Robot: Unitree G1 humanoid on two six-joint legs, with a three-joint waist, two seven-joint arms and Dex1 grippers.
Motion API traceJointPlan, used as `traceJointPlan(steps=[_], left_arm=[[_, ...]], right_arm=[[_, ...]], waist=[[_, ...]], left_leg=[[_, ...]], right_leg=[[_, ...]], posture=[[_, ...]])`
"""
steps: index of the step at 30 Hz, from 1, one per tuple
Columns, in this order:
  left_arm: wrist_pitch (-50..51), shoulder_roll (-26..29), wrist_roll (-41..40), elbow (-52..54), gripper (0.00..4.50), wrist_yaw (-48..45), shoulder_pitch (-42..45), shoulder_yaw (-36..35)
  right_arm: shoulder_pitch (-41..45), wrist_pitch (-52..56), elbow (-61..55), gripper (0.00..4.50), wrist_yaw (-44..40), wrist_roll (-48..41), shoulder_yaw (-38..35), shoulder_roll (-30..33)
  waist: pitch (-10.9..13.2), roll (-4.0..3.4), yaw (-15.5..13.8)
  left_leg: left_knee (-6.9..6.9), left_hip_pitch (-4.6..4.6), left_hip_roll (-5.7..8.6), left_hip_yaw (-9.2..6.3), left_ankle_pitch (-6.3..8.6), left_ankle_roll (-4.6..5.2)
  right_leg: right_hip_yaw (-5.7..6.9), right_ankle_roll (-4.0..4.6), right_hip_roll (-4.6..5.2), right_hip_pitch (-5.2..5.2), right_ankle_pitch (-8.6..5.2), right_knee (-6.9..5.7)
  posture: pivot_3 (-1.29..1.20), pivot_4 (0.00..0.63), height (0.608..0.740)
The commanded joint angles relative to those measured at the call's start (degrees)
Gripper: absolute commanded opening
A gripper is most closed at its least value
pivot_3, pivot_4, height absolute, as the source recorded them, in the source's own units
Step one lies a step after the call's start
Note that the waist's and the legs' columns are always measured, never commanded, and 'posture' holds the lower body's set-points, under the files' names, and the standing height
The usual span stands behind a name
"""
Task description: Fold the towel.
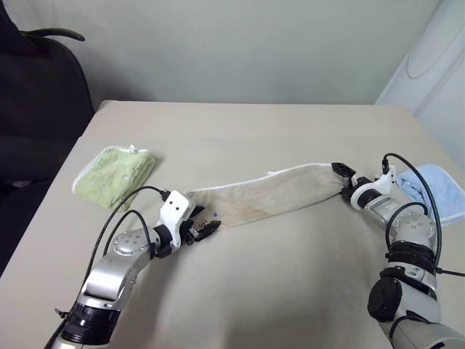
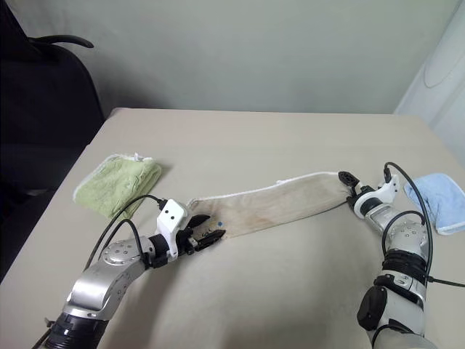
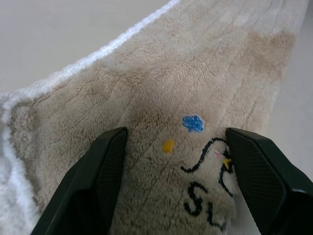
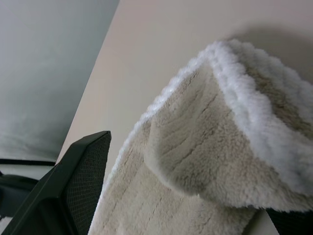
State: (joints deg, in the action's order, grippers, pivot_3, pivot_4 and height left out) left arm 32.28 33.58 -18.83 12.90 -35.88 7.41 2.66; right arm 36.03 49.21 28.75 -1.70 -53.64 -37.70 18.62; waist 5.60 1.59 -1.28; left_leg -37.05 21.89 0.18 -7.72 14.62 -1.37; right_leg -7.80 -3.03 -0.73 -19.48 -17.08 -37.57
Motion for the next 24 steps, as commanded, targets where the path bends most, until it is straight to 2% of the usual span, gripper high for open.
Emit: traceJointPlan(steps=[1,5,9,12,17,21,24], left_arm=[[1.70,0.70,1.61,-2.47,3.55,-0.04,-1.81,0.70],[1.11,0.97,1.15,-2.10,3.55,-0.33,-2.57,-0.91],[-0.45,-0.72,-3.22,0.24,3.55,-1.51,-3.22,-5.19],[-0.08,-2.44,-6.75,1.76,3.55,-1.40,-3.27,-8.51],[1.21,-5.37,-12.16,3.24,3.55,0.85,-2.59,-14.06],[3.26,-7.37,-16.89,3.22,3.55,5.01,0.19,-19.62],[4.42,-7.62,-18.76,3.58,3.55,6.69,1.59,-21.37]], right_arm=[[-1.12,-3.27,2.35,3.89,2.54,3.52,-0.83,1.92],[-0.97,-3.96,3.19,2.44,1.90,3.88,-0.96,2.64],[-0.92,-4.39,2.85,0.91,0.87,4.29,-0.71,3.08],[-1.37,-4.58,1.12,0.03,-0.61,4.81,0.53,3.54],[-3.69,-7.64,-6.92,0.03,-9.36,10.73,9.09,7.07],[-5.66,-13.14,-15.36,0.03,-18.24,17.85,17.88,12.01],[-6.60,-19.61,-21.29,0.03,-25.63,24.46,24.73,16.61]], waist=[[-0.14,-0.05,-0.05],[-0.19,-0.17,-0.07],[-0.16,-0.22,-0.10],[-0.15,-0.17,-0.49],[-0.03,-0.27,-0.87],[0.44,-0.66,-0.71],[0.63,-0.88,-0.19]], left_leg=[[0.00,-0.01,0.00,-0.01,0.03,-0.01],[0.05,0.00,0.00,-0.01,0.07,-0.04],[0.13,0.13,0.00,0.02,0.12,-0.13],[0.15,0.13,-0.02,-0.07,0.15,-0.11],[0.14,0.64,-0.01,-0.07,0.25,-0.10],[0.04,1.28,-0.02,0.00,-0.34,-0.73],[0.12,1.33,-0.05,0.12,-0.55,-0.93]], right_leg=[[0.00,0.00,0.00,0.02,0.00,0.03],[0.00,0.02,0.00,0.01,-0.01,0.09],[-0.07,0.03,-0.01,0.01,-0.01,0.07],[0.01,0.04,-0.02,-0.06,-0.02,0.21],[0.05,0.02,0.00,-0.18,-0.01,0.22],[0.01,-0.01,-0.01,-0.87,0.01,-0.15],[-0.10,-0.01,-0.03,-1.06,0.01,-0.26]], posture=[[0.00,0.150,0.740],[0.00,0.150,0.740],[0.00,0.150,0.740],[0.00,0.150,0.740],[0.00,0.150,0.740],[0.00,0.150,0.740],[0.00,0.150,0.740]])
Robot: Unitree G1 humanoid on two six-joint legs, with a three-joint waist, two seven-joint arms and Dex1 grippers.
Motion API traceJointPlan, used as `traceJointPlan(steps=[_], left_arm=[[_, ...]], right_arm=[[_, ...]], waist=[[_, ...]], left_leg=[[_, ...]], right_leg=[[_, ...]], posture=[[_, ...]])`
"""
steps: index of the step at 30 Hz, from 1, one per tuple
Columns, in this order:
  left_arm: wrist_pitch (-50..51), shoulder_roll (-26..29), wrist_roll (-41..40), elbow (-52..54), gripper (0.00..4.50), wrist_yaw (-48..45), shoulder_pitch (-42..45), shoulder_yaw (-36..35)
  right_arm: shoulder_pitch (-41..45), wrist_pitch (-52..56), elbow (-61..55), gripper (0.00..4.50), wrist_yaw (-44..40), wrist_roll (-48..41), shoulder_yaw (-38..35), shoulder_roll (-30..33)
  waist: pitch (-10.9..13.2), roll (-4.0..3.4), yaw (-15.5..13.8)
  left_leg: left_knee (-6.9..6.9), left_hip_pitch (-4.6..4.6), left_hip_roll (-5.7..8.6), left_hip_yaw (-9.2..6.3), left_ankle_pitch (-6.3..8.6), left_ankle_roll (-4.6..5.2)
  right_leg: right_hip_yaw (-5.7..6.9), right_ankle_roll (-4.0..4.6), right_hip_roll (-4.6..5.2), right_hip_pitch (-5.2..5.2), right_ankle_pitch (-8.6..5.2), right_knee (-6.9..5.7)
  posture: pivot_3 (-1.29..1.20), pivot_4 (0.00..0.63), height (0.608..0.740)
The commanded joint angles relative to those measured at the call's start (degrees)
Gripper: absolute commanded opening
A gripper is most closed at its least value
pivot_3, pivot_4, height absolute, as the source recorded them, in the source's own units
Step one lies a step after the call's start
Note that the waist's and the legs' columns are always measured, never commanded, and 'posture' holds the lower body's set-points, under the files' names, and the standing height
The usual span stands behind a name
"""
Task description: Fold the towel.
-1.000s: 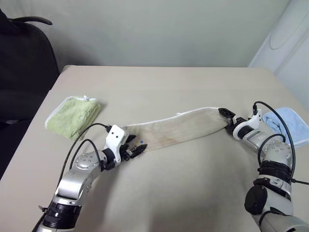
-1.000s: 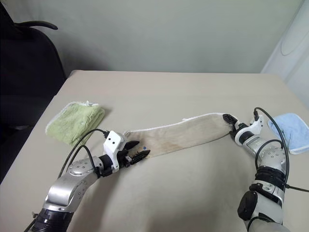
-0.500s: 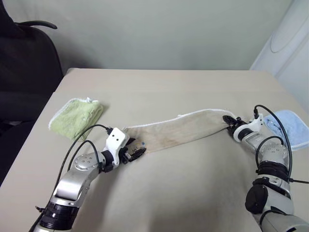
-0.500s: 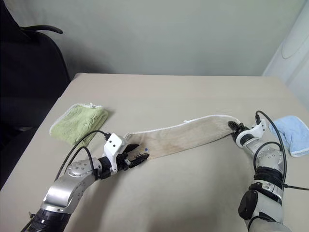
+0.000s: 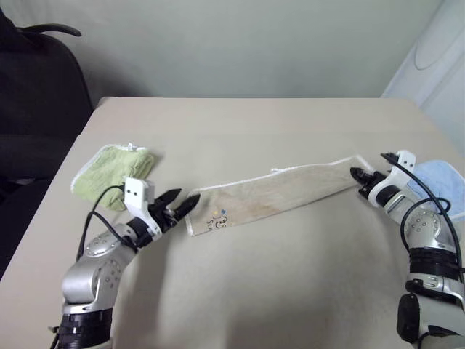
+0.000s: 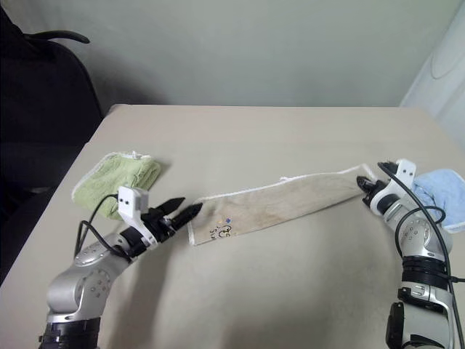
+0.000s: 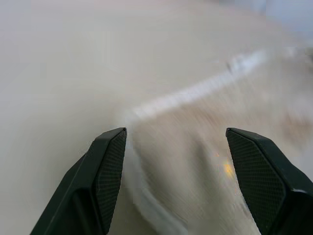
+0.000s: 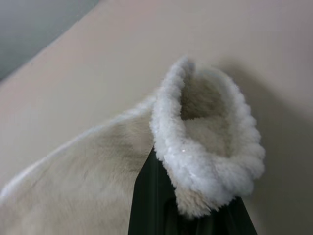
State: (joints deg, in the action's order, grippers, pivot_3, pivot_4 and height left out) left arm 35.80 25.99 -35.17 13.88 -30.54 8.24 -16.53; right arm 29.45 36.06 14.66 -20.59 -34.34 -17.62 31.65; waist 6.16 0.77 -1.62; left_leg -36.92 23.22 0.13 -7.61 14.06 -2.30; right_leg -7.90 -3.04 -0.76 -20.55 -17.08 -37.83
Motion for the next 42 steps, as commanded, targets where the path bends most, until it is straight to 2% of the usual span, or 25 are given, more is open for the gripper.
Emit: traceJointPlan(steps=[1,5,9,14,20,23,25,29,34,37,38,42], left_arm=[[1.07,0.10,-2.56,2.65,3.55,1.56,0.96,-2.26],[1.79,0.29,-2.83,3.51,3.55,2.69,1.81,-1.49],[1.96,-0.58,-2.89,3.97,3.55,3.53,2.67,-0.18],[1.82,-1.07,-2.37,4.30,3.55,3.85,2.78,1.54],[1.89,-1.65,-3.04,5.59,3.55,4.52,1.92,1.62],[2.09,-2.22,-3.31,6.60,3.55,5.08,1.13,1.76],[2.40,-2.58,-3.57,7.33,3.55,5.34,0.60,1.74],[3.00,-3.03,-4.49,8.44,3.55,5.90,-0.38,1.69],[3.85,-2.13,-5.72,9.74,3.55,6.08,-3.03,0.42],[4.17,-1.24,-6.62,9.54,3.55,6.19,-5.11,-1.41],[4.29,-1.20,-7.09,9.54,3.55,6.36,-5.46,-1.79],[5.79,-2.37,-10.50,10.31,3.55,7.86,-6.34,-3.37]], right_arm=[[-0.35,-8.84,-8.80,0.03,-8.86,7.42,6.80,5.02],[-0.82,-18.37,-14.96,0.03,-16.93,16.04,15.37,9.70],[-0.95,-26.62,-19.75,0.03,-22.71,25.52,25.39,11.36],[0.28,-31.70,-19.95,0.03,-24.69,36.36,35.93,8.87],[-1.02,-33.92,-18.46,0.03,-25.38,40.53,39.41,5.18],[-1.68,-32.97,-17.84,0.70,-26.41,39.70,38.45,4.28],[-2.30,-31.87,-18.43,1.32,-27.47,37.68,36.92,4.09],[-4.72,-26.05,-23.32,2.64,-30.81,27.71,30.93,3.86],[-9.08,-11.73,-30.37,2.64,-34.74,9.10,18.56,6.20],[-8.00,-4.17,-29.63,2.03,-32.51,1.26,12.75,5.24],[-7.03,-2.56,-28.54,1.71,-31.19,0.36,11.89,4.50],[-3.24,-3.04,-19.63,0.32,-27.51,5.08,15.07,0.54]], waist=[[0.07,-0.06,0.23],[0.16,0.07,0.37],[0.23,0.18,0.41],[0.30,0.29,0.43],[0.34,0.36,0.43],[0.35,0.38,0.43],[0.35,0.39,0.43],[0.37,0.43,0.39],[0.40,0.52,0.29],[0.42,0.56,0.38],[0.43,0.56,0.38],[0.42,0.59,0.57]], left_leg=[[0.00,0.00,0.00,0.02,-0.01,0.02],[-0.02,-0.01,-0.03,0.00,0.03,0.13],[-0.03,-0.01,-0.07,-0.01,0.04,0.15],[-0.06,-0.01,-0.08,-0.03,0.03,0.15],[-0.07,-0.01,-0.10,-0.02,0.00,0.11],[-0.07,-0.01,-0.10,-0.02,-0.03,0.06],[-0.07,-0.01,-0.10,-0.02,-0.04,0.04],[-0.07,-0.01,-0.09,-0.01,-0.09,-0.04],[-0.07,0.00,-0.07,0.01,-0.15,-0.15],[-0.06,-0.06,-0.09,0.03,-0.17,-0.19],[-0.05,-0.09,-0.09,0.03,-0.18,-0.21],[-0.02,-0.25,-0.13,0.01,-0.19,-0.23]], right_leg=[[-0.03,0.00,0.00,-0.03,0.00,0.00],[-0.02,-0.02,0.00,-0.01,0.00,0.01],[-0.01,-0.02,-0.01,-0.02,0.00,0.01],[0.01,-0.02,0.00,-0.01,0.01,0.01],[0.02,-0.02,0.01,-0.01,0.01,0.01],[0.04,-0.02,0.01,0.00,0.01,0.01],[0.04,-0.02,0.01,0.00,0.01,0.02],[0.05,-0.02,0.00,0.02,0.01,0.02],[0.02,-0.01,-0.08,0.06,0.00,0.06],[-0.02,0.00,-0.15,0.08,-0.02,0.07],[-0.04,0.00,-0.17,0.09,-0.02,0.06],[-0.06,0.01,-0.18,0.13,-0.03,0.01]], posture=[[0.00,0.150,0.740],[0.00,0.150,0.740],[0.00,0.150,0.740],[0.00,0.150,0.740],[0.00,0.150,0.740],[0.00,0.150,0.740],[0.00,0.150,0.740],[0.00,0.150,0.740],[0.00,0.150,0.740],[0.00,0.150,0.740],[0.00,0.150,0.740],[0.00,0.150,0.740]])
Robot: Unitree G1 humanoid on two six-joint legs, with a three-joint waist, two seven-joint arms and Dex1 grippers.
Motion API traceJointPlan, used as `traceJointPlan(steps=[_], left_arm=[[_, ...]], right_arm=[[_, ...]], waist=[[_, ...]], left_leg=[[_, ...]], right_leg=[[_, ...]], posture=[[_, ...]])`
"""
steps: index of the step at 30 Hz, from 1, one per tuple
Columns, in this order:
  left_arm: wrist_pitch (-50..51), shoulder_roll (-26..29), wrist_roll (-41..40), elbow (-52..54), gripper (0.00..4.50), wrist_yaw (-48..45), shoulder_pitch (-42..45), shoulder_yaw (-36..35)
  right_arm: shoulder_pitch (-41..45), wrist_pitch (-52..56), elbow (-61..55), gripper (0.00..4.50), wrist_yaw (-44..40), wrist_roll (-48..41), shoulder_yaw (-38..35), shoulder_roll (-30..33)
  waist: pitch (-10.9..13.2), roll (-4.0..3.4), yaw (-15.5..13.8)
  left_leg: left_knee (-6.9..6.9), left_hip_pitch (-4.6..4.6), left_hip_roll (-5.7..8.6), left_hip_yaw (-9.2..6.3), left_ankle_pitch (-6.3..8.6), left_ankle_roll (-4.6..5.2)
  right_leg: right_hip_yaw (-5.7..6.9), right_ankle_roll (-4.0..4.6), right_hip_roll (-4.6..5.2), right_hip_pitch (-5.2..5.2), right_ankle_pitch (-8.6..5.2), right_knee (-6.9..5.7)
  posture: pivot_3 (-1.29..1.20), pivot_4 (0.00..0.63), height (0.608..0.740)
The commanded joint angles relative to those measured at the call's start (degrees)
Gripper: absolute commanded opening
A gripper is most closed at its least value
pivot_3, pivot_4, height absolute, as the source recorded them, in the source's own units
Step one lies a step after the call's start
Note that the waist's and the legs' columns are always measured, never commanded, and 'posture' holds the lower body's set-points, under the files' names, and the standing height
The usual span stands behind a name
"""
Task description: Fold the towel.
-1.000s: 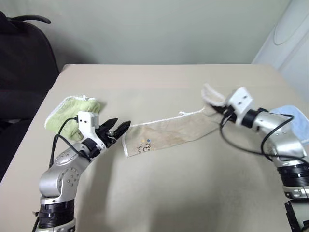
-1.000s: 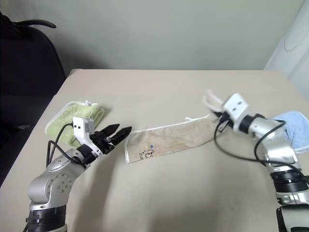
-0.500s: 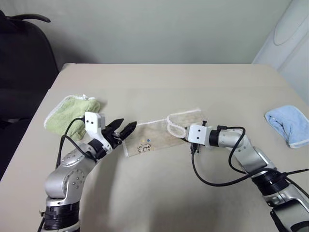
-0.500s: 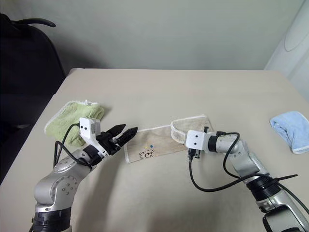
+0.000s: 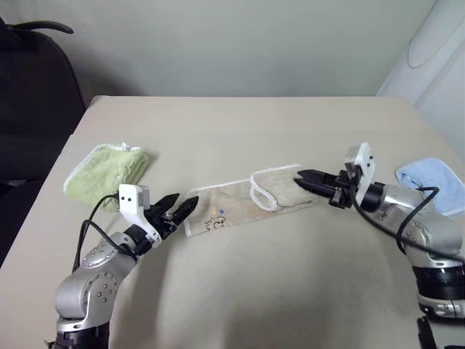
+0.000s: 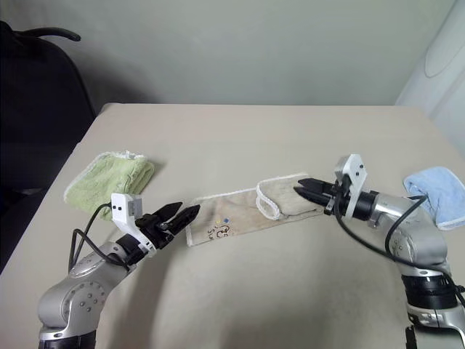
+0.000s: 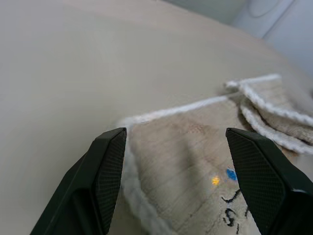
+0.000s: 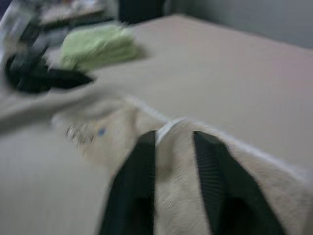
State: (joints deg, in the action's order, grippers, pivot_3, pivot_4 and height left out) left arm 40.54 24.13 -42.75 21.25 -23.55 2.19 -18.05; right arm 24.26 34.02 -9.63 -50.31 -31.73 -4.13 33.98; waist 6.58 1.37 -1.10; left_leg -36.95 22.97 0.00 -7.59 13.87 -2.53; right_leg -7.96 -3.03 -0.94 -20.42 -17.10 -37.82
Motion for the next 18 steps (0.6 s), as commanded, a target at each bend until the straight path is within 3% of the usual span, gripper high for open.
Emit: traceJointPlan(steps=[1,8,10,13,18], left_arm=[[1.54,-0.86,-4.17,3.47,3.55,1.44,-0.63,-2.17],[5.28,-2.55,-12.71,8.21,3.55,6.38,-4.91,-4.60],[6.44,-2.74,-15.95,9.83,3.71,7.95,-7.47,-5.61],[7.92,-3.17,-22.40,13.10,4.40,10.30,-13.28,-7.02],[9.27,-4.35,-32.08,14.74,4.46,18.82,-19.97,-6.44]], right_arm=[[2.92,-2.26,8.24,0.01,3.03,4.46,3.17,-3.40],[5.37,-15.09,29.79,0.01,2.64,16.12,10.92,-9.43],[5.96,-16.89,32.08,0.00,2.76,16.38,10.38,-10.62],[6.91,-18.24,32.88,0.00,2.68,15.36,8.83,-12.22],[8.16,-19.25,31.25,0.00,2.71,13.41,6.12,-14.34]], waist=[[0.00,0.01,0.02],[0.03,-0.09,0.07],[-0.02,-0.02,0.25],[-0.03,-0.01,0.56],[-0.01,-0.04,0.57]], left_leg=[[0.00,-0.01,0.00,0.00,0.01,0.01],[0.03,0.03,0.02,-0.04,0.04,0.07],[0.03,-0.08,-0.01,-0.02,0.04,0.07],[0.02,-0.13,-0.02,-0.02,0.06,0.09],[0.03,-0.12,-0.02,-0.02,0.05,0.06]], right_leg=[[0.00,0.00,0.01,0.00,0.00,-0.01],[0.08,0.00,0.08,-0.06,0.01,-0.11],[0.10,0.00,0.06,0.07,0.01,-0.10],[0.11,0.03,0.04,0.14,0.00,-0.07],[0.14,0.11,0.04,0.13,-0.05,-0.09]], posture=[[0.00,0.150,0.740],[0.00,0.150,0.740],[0.00,0.150,0.740],[0.00,0.150,0.740],[0.00,0.150,0.740]])
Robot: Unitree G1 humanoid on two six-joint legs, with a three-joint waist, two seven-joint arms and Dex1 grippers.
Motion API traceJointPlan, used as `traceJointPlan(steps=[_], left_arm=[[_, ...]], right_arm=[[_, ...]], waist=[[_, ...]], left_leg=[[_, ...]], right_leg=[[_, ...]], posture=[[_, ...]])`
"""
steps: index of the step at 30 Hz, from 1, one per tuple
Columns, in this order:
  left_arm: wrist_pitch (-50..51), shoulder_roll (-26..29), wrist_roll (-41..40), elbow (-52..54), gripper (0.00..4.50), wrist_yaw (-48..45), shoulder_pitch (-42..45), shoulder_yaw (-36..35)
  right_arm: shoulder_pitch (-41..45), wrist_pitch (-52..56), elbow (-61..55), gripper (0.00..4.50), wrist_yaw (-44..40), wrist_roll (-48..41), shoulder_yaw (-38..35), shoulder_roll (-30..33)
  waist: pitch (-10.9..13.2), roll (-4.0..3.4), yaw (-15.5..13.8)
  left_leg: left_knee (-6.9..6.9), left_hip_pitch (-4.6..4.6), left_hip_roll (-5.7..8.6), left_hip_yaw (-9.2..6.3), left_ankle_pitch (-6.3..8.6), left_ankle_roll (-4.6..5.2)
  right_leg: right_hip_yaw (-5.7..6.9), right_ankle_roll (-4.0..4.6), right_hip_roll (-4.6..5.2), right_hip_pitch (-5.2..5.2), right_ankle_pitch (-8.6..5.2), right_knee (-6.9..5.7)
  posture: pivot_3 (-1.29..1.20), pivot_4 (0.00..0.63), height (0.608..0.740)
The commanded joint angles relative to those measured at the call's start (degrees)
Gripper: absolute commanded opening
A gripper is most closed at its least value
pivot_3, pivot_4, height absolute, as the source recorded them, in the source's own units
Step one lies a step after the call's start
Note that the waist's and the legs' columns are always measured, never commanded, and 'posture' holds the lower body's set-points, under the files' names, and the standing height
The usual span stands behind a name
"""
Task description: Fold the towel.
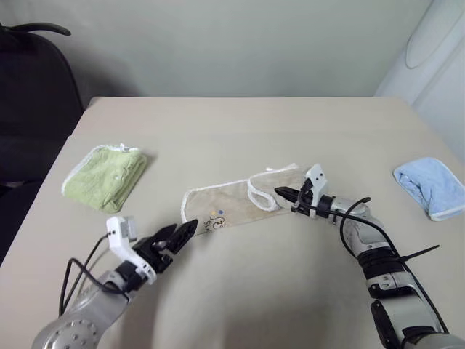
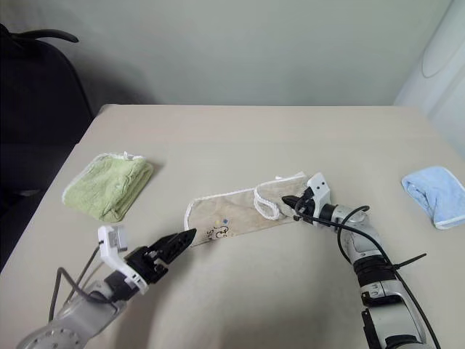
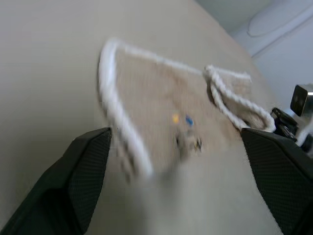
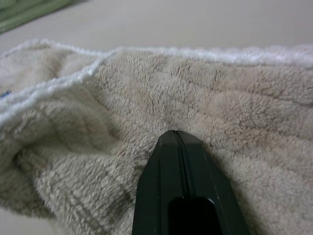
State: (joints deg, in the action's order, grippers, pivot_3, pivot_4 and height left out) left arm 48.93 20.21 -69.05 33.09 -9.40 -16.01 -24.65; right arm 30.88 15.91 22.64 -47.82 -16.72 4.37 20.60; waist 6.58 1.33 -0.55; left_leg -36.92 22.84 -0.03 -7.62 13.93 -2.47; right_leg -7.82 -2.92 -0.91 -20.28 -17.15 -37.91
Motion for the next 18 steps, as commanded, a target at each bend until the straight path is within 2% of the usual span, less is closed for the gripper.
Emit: traceJointPlan(steps=[1,6,11,15,18], left_arm=[[1.01,-0.51,-7.01,2.81,4.46,6.53,-2.25,0.74],[1.37,-1.80,-12.77,-0.90,4.46,18.28,-0.44,4.77],[0.76,-3.23,-17.57,-7.00,4.46,26.94,5.14,7.59],[1.51,-3.09,-17.91,-11.66,4.46,30.12,10.13,10.20],[2.51,-2.53,-16.64,-14.95,4.46,30.26,13.81,12.04]], right_arm=[[1.67,-1.28,-1.27,0.00,0.26,-1.75,-2.74,-1.37],[2.38,-1.30,-3.42,0.00,1.04,-3.40,-5.19,-3.79],[2.52,-0.71,-6.17,0.00,2.40,-4.62,-7.03,-5.33],[2.31,-0.22,-7.99,0.00,3.74,-5.81,-8.38,-5.80],[1.69,0.19,-9.96,0.00,4.74,-6.27,-8.90,-5.88]], waist=[[0.02,-0.03,0.04],[0.03,-0.18,-0.10],[-0.06,-0.73,-1.20],[-0.02,-0.95,-2.00],[-0.06,-1.05,-2.58]], left_leg=[[0.00,0.00,0.00,0.01,0.01,-0.01],[0.01,0.00,0.02,0.01,0.00,-0.04],[-0.01,-0.13,0.11,-0.02,0.00,-0.03],[0.05,-0.81,0.20,-0.07,0.05,0.06],[0.12,-1.09,0.30,-0.15,0.38,0.64]], right_leg=[[0.00,0.02,-0.01,-0.01,-0.01,0.00],[0.03,0.06,-0.01,0.00,-0.03,-0.02],[0.07,0.06,0.04,0.16,-0.03,-0.05],[0.10,0.21,0.04,0.67,-0.12,-0.04],[0.10,0.44,0.02,0.80,-0.25,-0.02]], posture=[[0.00,0.150,0.740],[0.00,0.150,0.740],[0.00,0.150,0.740],[0.00,0.150,0.740],[0.00,0.150,0.740]])
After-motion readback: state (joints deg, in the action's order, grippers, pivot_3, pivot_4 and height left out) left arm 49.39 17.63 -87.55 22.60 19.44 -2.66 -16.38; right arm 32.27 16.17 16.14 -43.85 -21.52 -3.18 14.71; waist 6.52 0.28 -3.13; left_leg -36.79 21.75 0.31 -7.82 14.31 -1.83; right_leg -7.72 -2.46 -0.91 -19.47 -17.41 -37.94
